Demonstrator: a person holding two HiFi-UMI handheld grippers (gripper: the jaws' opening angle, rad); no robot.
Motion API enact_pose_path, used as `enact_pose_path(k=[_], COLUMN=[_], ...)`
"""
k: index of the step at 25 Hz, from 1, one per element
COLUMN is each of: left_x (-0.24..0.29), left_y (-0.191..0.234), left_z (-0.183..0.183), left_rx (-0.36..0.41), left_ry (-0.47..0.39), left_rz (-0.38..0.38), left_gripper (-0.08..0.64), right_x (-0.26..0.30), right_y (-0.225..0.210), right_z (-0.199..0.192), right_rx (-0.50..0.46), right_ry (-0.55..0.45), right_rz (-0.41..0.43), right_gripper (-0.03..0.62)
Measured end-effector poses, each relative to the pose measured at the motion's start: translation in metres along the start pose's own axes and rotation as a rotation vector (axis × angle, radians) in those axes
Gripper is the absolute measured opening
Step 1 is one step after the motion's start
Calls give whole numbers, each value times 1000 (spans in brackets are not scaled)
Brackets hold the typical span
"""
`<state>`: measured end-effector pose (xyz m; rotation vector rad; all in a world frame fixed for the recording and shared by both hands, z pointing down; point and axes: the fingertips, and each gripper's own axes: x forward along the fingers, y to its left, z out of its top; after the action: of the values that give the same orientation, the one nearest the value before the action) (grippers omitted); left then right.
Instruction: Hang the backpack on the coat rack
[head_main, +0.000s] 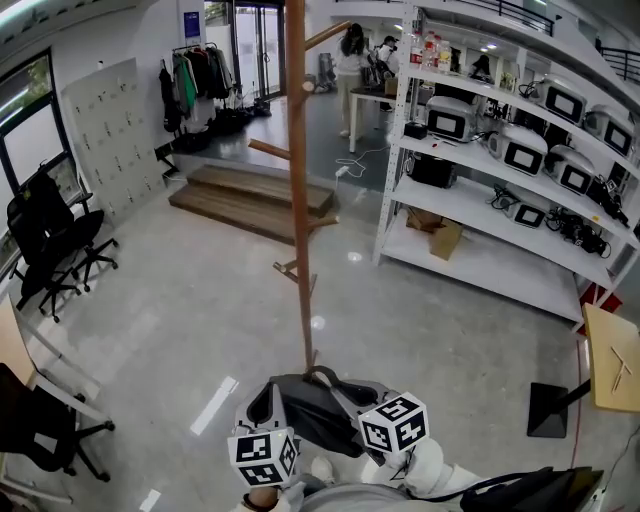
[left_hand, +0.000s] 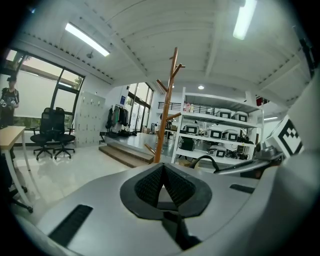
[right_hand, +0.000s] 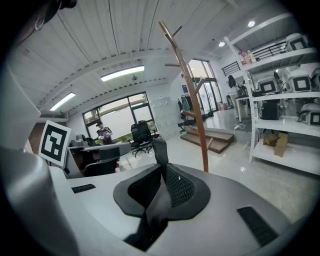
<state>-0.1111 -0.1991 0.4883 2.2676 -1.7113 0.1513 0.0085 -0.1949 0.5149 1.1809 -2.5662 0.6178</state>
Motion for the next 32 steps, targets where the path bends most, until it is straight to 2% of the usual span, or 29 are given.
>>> enact_pose_path(k=[11, 18, 27, 32], left_x=[50, 75, 85, 94], left_y=[16, 32, 38, 47], left_z=[11, 13, 21, 26], left_rx=[-3, -26, -2, -18], left_ry=[12, 21, 33, 17], left_rz=[-49, -35, -2, 34], left_gripper=[2, 2, 2, 2], right_x=[43, 62, 90, 100], right_y=[-12, -18, -24, -23], right_z=[11, 20, 35, 59], right_rx=[6, 3, -1, 9], right_ry=[33, 51, 78, 70], right_rz=[4, 7, 69, 143], right_gripper=[37, 37, 37, 37])
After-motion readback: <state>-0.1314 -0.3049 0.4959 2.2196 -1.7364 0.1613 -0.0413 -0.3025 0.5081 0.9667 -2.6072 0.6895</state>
